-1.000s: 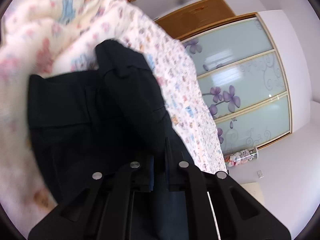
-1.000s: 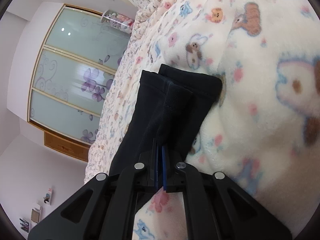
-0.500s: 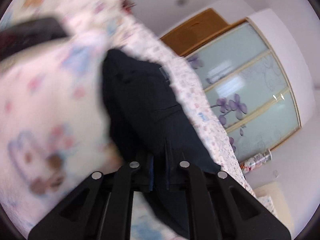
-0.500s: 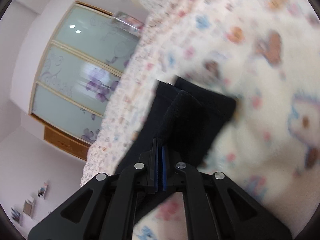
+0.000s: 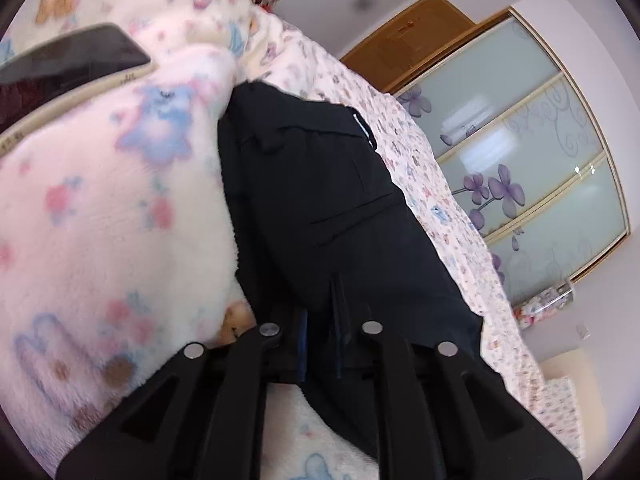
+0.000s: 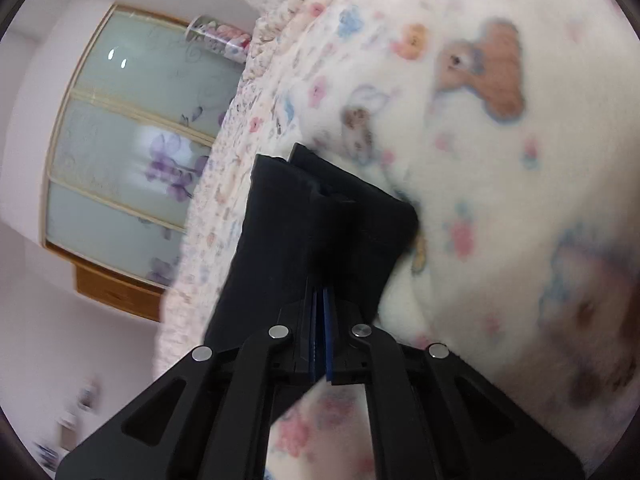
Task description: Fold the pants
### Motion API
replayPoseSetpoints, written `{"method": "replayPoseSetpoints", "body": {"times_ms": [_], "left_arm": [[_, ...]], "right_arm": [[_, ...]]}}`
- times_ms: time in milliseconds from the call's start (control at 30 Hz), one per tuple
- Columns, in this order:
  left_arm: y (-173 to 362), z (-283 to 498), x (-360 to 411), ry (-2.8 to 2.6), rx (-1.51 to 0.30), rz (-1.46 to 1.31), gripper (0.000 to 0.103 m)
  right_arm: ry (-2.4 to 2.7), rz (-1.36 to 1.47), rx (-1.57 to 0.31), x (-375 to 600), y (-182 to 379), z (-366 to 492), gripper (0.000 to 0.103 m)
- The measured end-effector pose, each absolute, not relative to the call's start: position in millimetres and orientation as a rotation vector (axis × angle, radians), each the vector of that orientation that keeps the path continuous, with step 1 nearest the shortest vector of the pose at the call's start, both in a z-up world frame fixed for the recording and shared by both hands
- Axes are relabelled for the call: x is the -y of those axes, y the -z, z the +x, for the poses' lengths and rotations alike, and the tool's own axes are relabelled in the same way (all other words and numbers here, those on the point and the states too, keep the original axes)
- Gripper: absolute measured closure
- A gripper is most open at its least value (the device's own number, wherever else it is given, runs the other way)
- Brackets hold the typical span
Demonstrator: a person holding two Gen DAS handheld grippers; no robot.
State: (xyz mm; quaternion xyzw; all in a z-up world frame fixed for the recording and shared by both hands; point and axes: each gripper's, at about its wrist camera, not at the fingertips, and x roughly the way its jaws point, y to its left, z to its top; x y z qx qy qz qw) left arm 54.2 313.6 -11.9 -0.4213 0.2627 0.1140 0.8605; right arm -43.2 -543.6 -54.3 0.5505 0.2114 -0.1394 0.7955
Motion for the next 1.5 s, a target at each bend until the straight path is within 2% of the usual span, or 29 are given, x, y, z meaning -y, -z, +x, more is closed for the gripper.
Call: {"method": "replayPoseSetpoints", "body": {"times_ms": [100, 167, 233, 267, 300, 333, 400, 433, 467, 533, 633, 700, 767, 1033, 1133, 1167, 1200, 1233, 1267, 1367, 1500], "left_arm": [[3.9, 53.1, -311.4, -0.256, -0.565, -0.863, 0.081], [-1.6, 39.9, -311.3, -0.262, -0.533, -0.875, 0.069], [-12.5, 21.9, -305.3, -0.324, -0.471, -0.859, 0.043], [-19.2, 13.0, -301.0, -0.353, -0.434, -0.843, 0.035], [-28.3, 4.1, -294.9, -0.377, -0.391, -0.821, 0.022], [-40.8, -3.8, -284.9, -0.379, -0.335, -0.789, 0.016], [-58.6, -7.1, -267.4, -0.341, -0.283, -0.752, 0.008], [-67.3, -5.0, -255.7, -0.316, -0.266, -0.742, 0.002], [-73.7, -0.1, -243.9, -0.284, -0.259, -0.745, 0.002], [-77.1, 13.5, -226.4, -0.23, -0.267, -0.753, 0.002], [-62.4, 34.2, -205.4, -0.208, -0.302, -0.696, 0.002], [-47.1, 44.2, -197.3, -0.226, -0.337, -0.617, 0.002], [-33.1, 58.2, -201.8, -0.235, -0.395, -0.624, 0.002], [-14.9, 69.8, -218.0, -0.243, -0.45, -0.708, 0.002], [-13.5, 71.6, -218.1, -0.23, -0.46, -0.704, 0.002], [-15.3, 71.7, -217.6, -0.226, -0.459, -0.711, 0.002], [-16.0, 72.1, -219.4, -0.22, -0.458, -0.722, 0.002], [-16.9, 71.1, -220.5, -0.213, -0.453, -0.737, 0.002], [-17.6, 70.6, -221.5, -0.208, -0.45, -0.747, 0.002], [-18.4, 71.4, -226.4, -0.21, -0.447, -0.765, 0.002], [-16.8, 73.9, -229.3, -0.216, -0.459, -0.767, 0.002]], "right_arm": [[0.318, 1.142, -0.486, 538.3, 47.1, -46.0, 0.098], [0.309, 1.17, -0.51, 537.1, 44.7, -51.3, 0.095], [0.351, 1.175, -0.518, 536.9, 36.2, -63.7, 0.091], [0.402, 1.144, -0.518, 534.3, 28.3, -69.5, 0.089], [0.468, 1.049, -0.503, 527.4, 9.9, -73.0, 0.089], [0.49, 0.957, -0.488, 518.8, -5.8, -74.4, 0.089], [0.458, 0.72, -0.486, 485.9, -44.7, -55.3, 0.074], [0.374, 0.637, -0.495, 467.1, -59.1, -41.1, 0.031], [0.268, 0.569, -0.512, 447.0, -72.0, -22.3, 0.003], [-0.004, 0.433, -0.515, 389.0, -97.3, 17.7, 0.002], [-0.235, 0.182, -0.531, 295.7, -125.1, 65.2, 0.004], [-0.325, 0.008, -0.559, 234.8, -132.8, 97.9, 0.016], [-0.377, -0.135, -0.647, 181.5, -129.2, 139.1, 0.036], [-0.469, -0.226, -0.988, 74.5, -76.0, 271.4, 0.039], [-0.457, -0.343, -1.115, 49.2, -39.5, 275.4, 0.039], [-0.456, -0.378, -1.156, 44.1, -28.8, 272.3, 0.049], [-0.452, -0.419, -1.185, 37.6, -17.3, 269.2, 0.067], [-0.452, -0.45, -1.197, 32.1, -9.4, 265.5, 0.089], [-0.425, -0.457, -1.179, 29.4, -8.0, 263.5, 0.093], [-0.356, -0.412, -1.114, 33.9, -15.1, 273.2, 0.095], [-0.248, -0.181, -1.048, 70.0, -23.2, 294.9, 0.094]]}}
